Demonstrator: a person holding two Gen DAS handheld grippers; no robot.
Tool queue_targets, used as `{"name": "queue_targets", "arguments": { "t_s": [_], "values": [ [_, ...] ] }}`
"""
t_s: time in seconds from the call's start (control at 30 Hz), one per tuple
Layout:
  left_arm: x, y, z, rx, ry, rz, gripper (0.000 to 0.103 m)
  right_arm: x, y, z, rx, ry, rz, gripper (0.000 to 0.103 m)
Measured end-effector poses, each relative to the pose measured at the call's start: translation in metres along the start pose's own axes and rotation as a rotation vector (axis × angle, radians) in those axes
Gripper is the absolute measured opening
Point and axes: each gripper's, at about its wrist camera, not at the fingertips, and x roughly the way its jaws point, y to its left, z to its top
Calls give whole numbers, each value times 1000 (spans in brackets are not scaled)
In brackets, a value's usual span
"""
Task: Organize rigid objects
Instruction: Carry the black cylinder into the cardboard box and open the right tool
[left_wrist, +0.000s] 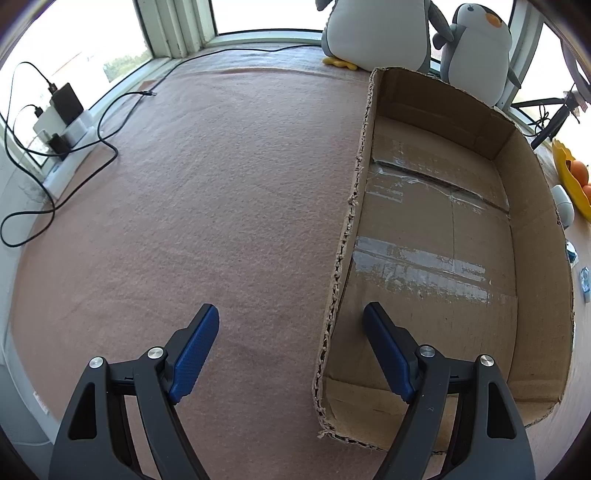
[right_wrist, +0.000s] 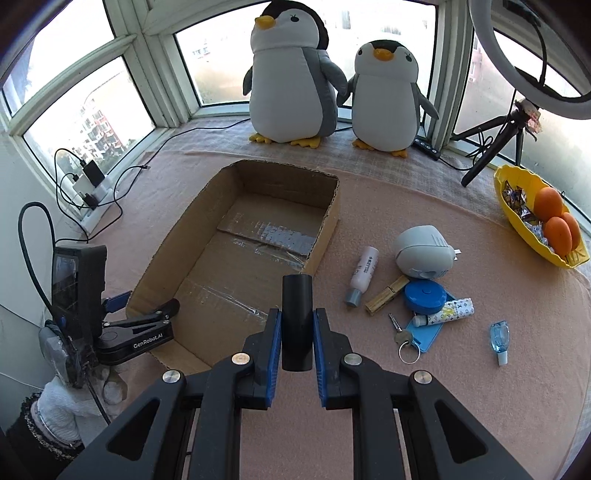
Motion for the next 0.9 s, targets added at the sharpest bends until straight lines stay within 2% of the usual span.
{"name": "queue_targets", "arguments": {
  "t_s": [0.33,0.77,0.8,0.87,0.9],
  "values": [
    [0,-3,0,20,-11,-9,81,35,43,2,-30,43,51,15],
    [-1,-4,2,37,-20,0,81,49,53,0,-67,47,55,15],
    [-1,-4,2,38,-21,1,81,48,54,-1,-73,42,56,16],
    [-1,-5,2,39,-22,3,81,45,56,-1,-78,26,59,28],
    [-1,-5,2,40,-23,4,81,43,56,-1,-79,17,60,40]
  ]
}}
